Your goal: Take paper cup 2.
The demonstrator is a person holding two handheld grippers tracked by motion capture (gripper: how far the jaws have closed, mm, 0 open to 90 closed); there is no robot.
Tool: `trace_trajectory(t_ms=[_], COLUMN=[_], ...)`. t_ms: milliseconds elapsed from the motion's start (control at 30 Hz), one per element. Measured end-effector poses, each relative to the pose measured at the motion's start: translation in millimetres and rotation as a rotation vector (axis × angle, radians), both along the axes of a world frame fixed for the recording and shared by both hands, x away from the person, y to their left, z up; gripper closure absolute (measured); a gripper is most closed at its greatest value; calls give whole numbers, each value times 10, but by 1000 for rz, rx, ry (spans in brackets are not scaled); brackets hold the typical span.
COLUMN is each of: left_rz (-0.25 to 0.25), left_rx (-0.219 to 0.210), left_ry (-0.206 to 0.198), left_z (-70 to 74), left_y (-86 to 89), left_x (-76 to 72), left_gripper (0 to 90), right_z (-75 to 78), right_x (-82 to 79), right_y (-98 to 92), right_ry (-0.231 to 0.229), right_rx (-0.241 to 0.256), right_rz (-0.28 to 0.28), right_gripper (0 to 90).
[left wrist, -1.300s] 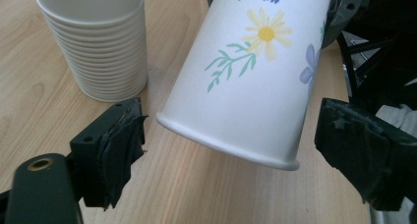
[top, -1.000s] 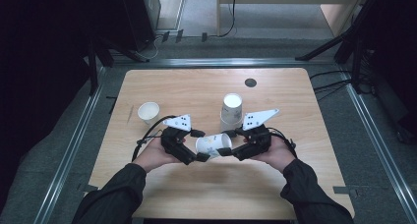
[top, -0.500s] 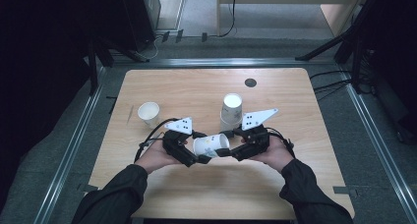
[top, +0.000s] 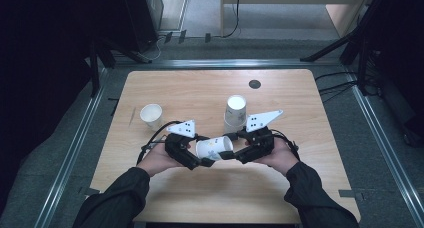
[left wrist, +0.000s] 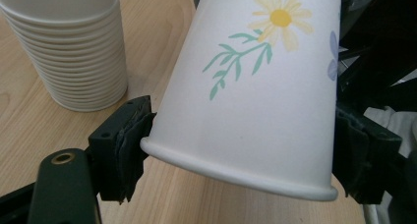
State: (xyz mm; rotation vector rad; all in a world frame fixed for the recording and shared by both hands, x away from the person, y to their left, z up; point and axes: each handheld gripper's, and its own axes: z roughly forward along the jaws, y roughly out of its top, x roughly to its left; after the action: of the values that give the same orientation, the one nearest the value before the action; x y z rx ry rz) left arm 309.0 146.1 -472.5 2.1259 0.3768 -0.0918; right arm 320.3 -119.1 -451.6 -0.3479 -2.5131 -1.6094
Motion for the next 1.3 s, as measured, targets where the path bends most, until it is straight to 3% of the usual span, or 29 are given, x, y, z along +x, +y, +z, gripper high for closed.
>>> trace_trajectory(t_ms=[567, 733, 967, 1200, 1300], left_rz=[12, 20, 13, -36, -57], left_rx=[-3, 7, 93, 227, 289], left_ry=[18, 20, 29, 1, -15], left_z=[27, 113, 236, 573, 656], left_y=[42, 103, 127, 47, 5], left_x=[18, 23, 76, 160, 183], left_gripper=[207, 208, 210, 212, 212], right_z=[-9, -21, -36, -44, -49], right_x=[-3, -10, -29, -46, -47], right_y=[15, -9, -80, -88, -79], right_ry=[0, -9, -24, -19, -24], right_rx=[-11, -44, -74, -81, -85], right_rz=[-6, -15, -48, -54, -56], right_gripper=[299, 271, 271, 273, 273])
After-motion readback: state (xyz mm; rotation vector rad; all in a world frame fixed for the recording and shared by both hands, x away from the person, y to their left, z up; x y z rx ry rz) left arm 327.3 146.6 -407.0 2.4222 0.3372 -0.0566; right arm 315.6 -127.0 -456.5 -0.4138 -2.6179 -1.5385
